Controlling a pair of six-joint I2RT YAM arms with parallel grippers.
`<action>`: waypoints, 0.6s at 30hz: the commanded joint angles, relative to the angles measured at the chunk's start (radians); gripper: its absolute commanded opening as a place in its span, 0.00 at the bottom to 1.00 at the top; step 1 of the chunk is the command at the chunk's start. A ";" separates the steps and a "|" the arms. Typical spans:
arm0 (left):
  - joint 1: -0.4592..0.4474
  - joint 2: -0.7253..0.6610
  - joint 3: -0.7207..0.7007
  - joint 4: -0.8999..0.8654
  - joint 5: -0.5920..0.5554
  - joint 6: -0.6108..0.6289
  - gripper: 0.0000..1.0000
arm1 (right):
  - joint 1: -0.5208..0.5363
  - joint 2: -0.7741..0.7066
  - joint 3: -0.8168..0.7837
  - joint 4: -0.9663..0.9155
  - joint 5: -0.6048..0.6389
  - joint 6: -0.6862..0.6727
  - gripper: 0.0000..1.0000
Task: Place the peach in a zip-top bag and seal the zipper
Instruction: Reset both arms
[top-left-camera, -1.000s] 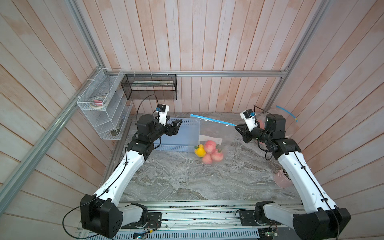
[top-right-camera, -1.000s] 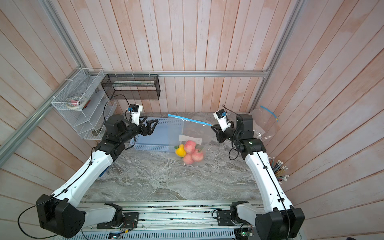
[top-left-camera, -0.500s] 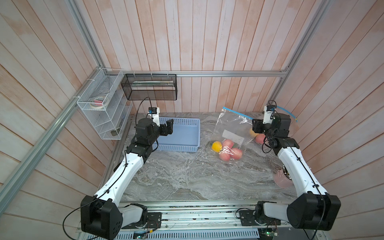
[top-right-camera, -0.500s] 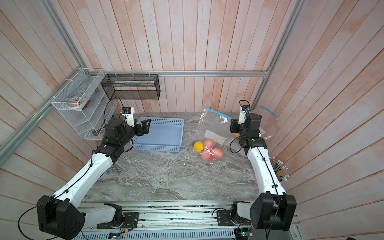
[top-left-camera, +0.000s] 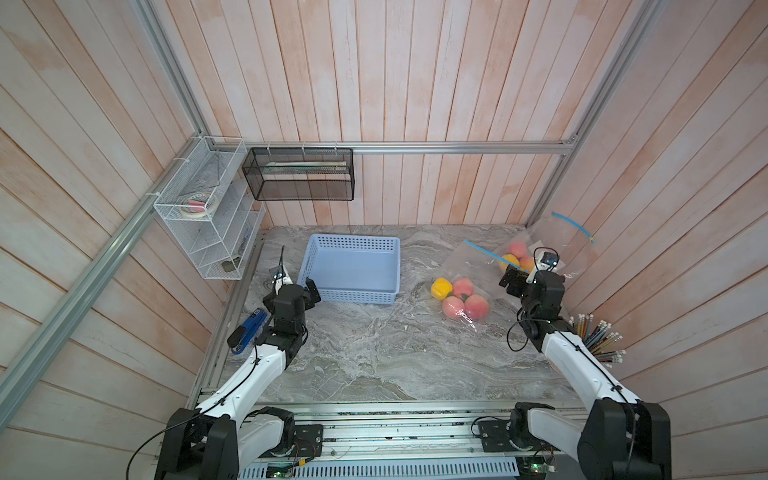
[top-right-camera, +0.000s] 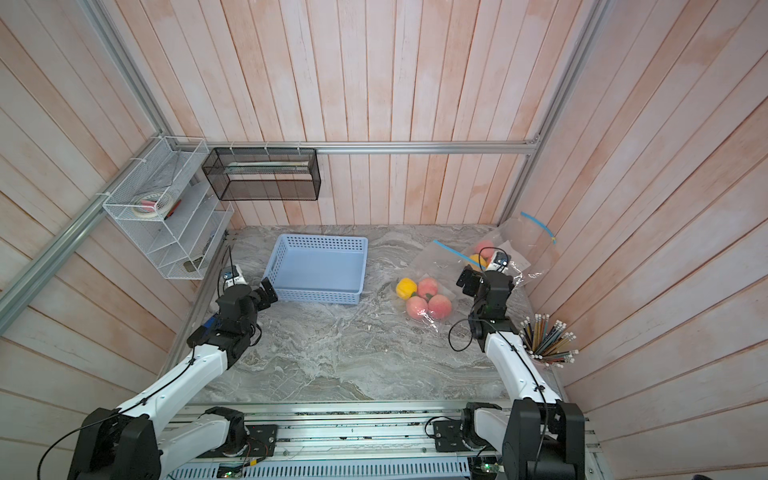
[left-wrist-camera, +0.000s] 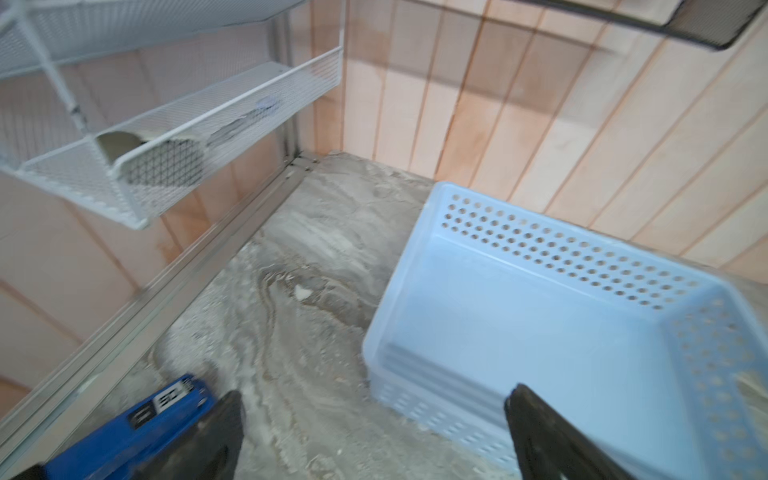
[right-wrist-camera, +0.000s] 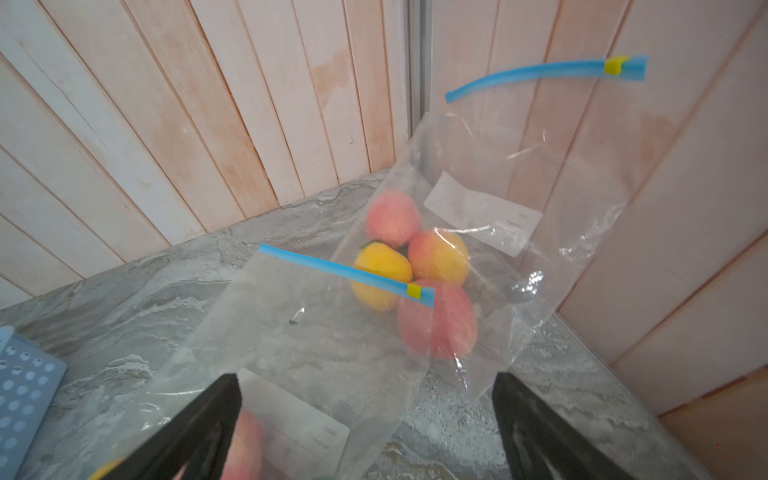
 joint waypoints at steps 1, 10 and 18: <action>0.004 -0.022 -0.071 0.122 -0.165 -0.022 1.00 | 0.002 -0.015 -0.106 0.288 0.087 0.010 0.98; 0.047 0.042 -0.289 0.604 -0.022 0.203 1.00 | 0.043 0.138 -0.331 0.720 0.134 -0.156 0.98; 0.102 0.201 -0.381 1.001 0.273 0.339 1.00 | 0.045 0.276 -0.397 0.973 0.053 -0.197 0.98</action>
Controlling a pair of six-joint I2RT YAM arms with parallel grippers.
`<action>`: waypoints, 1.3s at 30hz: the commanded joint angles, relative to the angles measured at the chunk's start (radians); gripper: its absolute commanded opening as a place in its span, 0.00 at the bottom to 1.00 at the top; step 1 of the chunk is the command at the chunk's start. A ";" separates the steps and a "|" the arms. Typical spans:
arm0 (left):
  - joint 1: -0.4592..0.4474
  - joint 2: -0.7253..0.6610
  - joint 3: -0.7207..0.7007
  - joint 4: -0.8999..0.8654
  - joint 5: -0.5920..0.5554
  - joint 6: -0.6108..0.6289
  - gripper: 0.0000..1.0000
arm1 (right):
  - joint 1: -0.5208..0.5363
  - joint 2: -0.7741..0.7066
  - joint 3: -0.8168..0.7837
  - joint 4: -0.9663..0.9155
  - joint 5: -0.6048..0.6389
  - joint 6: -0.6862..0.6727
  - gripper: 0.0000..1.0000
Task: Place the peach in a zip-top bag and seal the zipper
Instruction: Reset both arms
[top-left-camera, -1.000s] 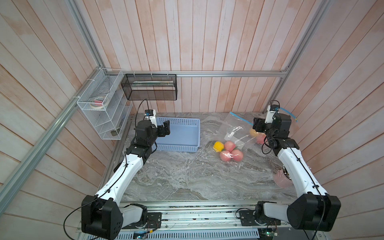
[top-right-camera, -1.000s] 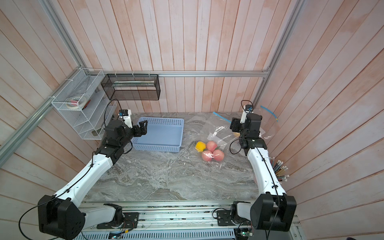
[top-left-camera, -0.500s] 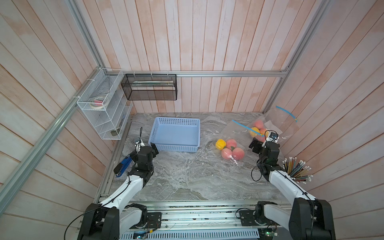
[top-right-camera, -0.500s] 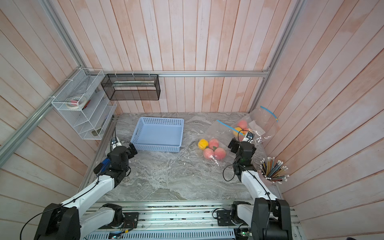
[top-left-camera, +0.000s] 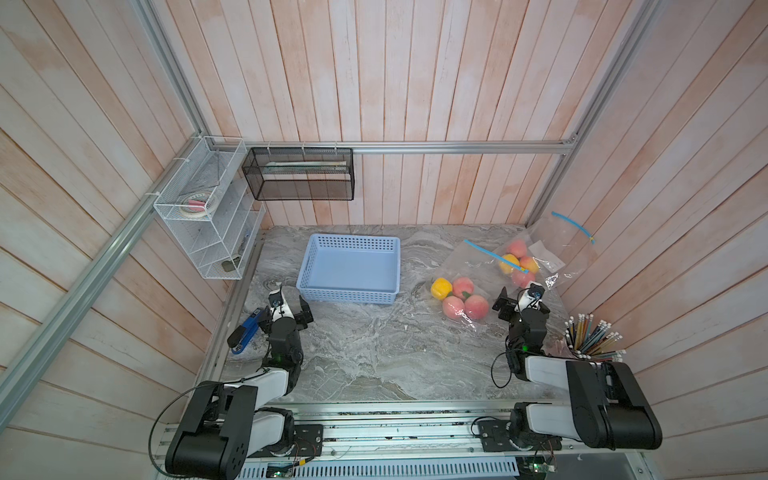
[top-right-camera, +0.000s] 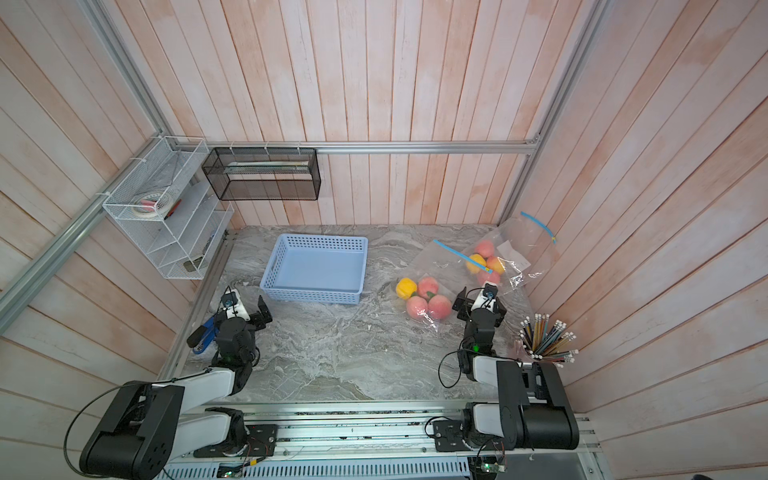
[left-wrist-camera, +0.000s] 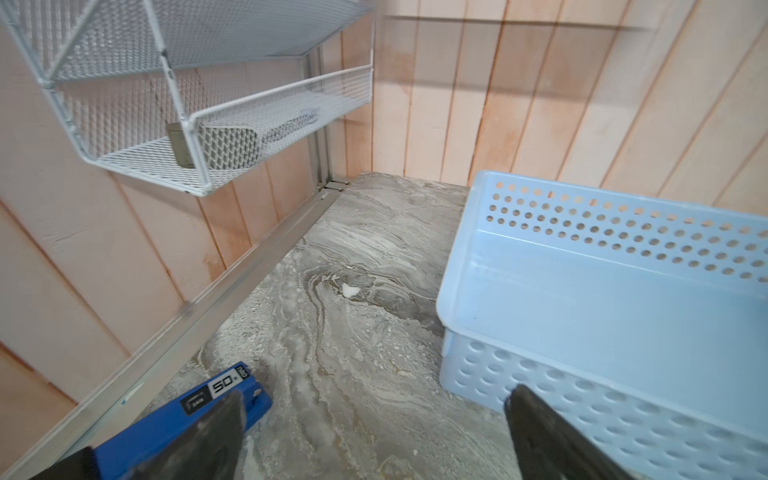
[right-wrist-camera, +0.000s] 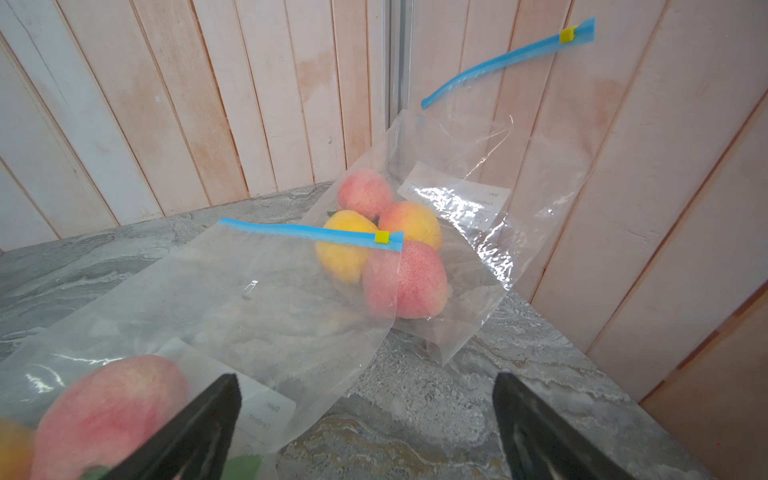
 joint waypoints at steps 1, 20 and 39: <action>0.015 0.063 -0.028 0.288 0.186 0.123 1.00 | 0.003 0.078 -0.039 0.236 -0.044 -0.047 0.98; 0.067 0.306 0.068 0.355 0.144 0.067 1.00 | 0.000 0.205 -0.006 0.282 -0.021 -0.034 0.98; 0.079 0.299 0.102 0.277 0.166 0.051 1.00 | 0.000 0.206 -0.009 0.286 -0.022 -0.035 0.98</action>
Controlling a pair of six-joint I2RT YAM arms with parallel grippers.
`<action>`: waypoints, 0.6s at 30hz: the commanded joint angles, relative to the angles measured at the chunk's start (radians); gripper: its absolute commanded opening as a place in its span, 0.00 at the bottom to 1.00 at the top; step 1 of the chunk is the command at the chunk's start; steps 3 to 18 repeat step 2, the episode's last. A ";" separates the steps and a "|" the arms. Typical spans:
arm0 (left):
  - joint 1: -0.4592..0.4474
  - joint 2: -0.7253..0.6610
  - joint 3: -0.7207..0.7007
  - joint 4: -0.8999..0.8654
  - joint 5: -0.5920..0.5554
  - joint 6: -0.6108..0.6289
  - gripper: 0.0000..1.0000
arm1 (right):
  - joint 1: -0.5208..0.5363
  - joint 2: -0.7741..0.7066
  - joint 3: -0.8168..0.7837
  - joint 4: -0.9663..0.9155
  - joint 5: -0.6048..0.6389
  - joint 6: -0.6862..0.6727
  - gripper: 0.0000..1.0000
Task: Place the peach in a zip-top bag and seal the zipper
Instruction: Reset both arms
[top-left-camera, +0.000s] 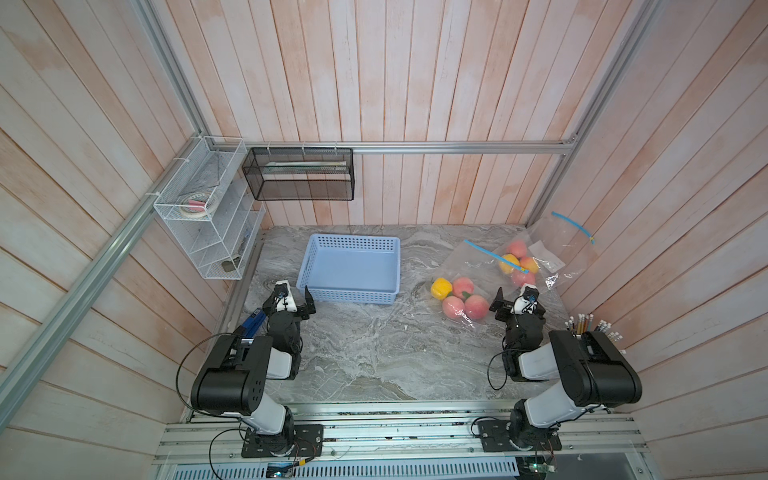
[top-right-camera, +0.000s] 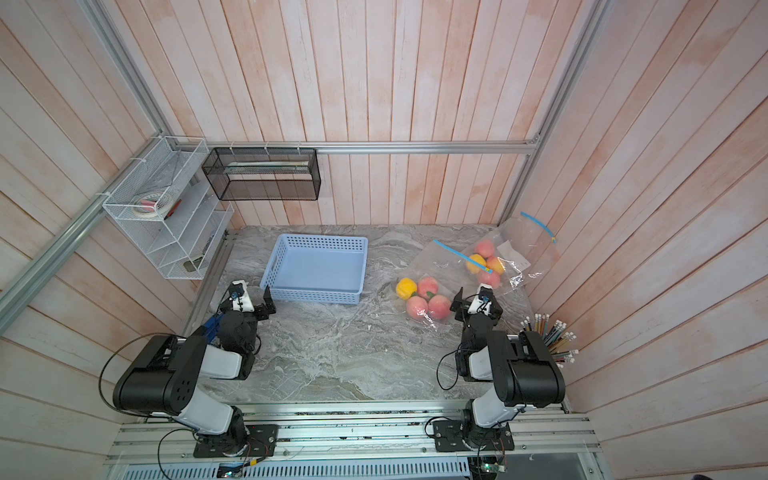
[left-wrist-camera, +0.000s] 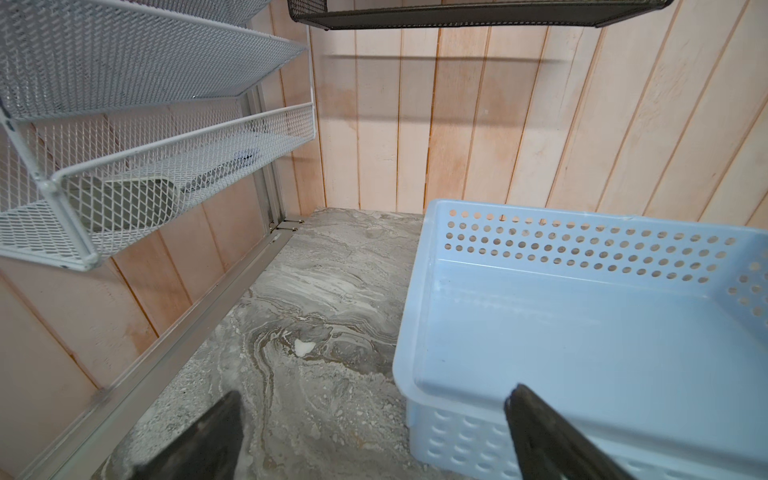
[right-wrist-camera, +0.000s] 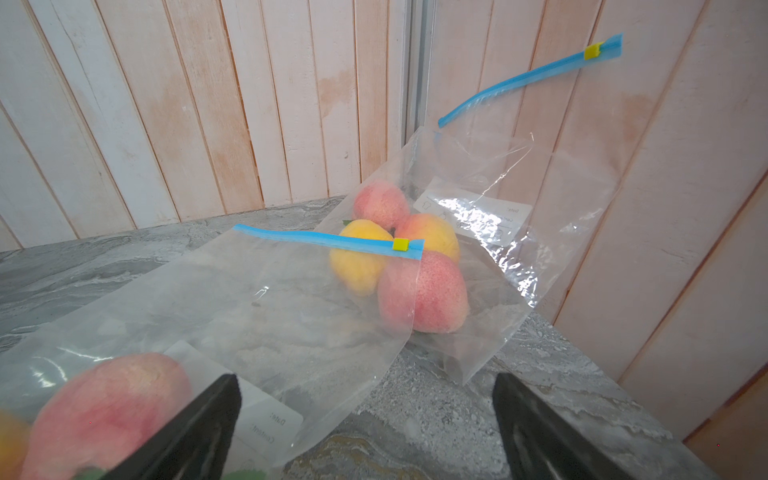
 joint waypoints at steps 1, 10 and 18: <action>0.005 0.001 0.013 -0.012 0.006 -0.011 1.00 | 0.001 0.000 0.004 0.013 0.009 0.000 0.98; 0.005 0.003 0.013 -0.012 0.006 -0.011 1.00 | -0.001 -0.001 -0.018 0.054 -0.025 -0.009 0.98; 0.005 0.003 0.013 -0.012 0.006 -0.011 1.00 | -0.001 -0.001 -0.018 0.054 -0.025 -0.009 0.98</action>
